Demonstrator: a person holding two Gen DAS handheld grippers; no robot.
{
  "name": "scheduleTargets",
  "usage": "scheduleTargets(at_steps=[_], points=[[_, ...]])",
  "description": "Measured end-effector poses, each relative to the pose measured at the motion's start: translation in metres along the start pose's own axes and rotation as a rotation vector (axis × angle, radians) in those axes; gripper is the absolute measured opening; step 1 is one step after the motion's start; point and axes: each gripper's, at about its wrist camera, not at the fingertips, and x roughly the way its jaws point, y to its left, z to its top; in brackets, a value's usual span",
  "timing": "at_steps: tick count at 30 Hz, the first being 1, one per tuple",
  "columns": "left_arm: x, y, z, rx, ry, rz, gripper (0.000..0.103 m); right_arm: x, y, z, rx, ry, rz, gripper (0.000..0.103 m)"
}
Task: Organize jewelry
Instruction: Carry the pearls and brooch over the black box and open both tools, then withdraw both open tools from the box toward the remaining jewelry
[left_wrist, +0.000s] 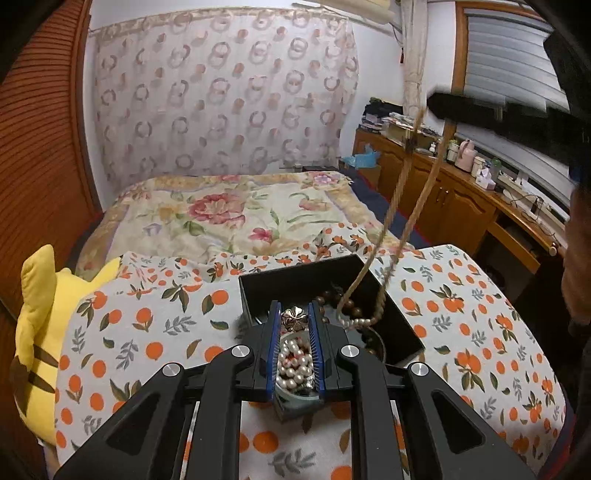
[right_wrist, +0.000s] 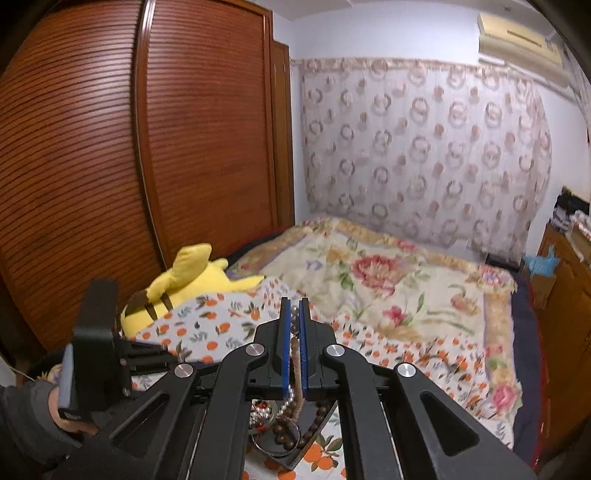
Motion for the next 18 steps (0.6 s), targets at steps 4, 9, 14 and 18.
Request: scheduleTargets(at_steps=[4, 9, 14, 18], points=[[0.01, 0.001, 0.007, 0.004, 0.007, 0.006, 0.014, 0.016, -0.003, -0.015, 0.015, 0.038, 0.017, 0.005], [0.023, 0.003, 0.012, 0.005, 0.017, 0.009, 0.014, 0.029, -0.007, -0.028, 0.026, 0.069, 0.021, 0.006], [0.034, 0.001, 0.016, 0.007, 0.026, 0.018, 0.014, 0.031, -0.012, -0.036, 0.038, 0.079, 0.03, 0.006], [0.039, 0.001, 0.018, 0.005, 0.028, 0.027, 0.014, 0.028, -0.015, -0.042, 0.042, 0.084, 0.026, 0.006]])
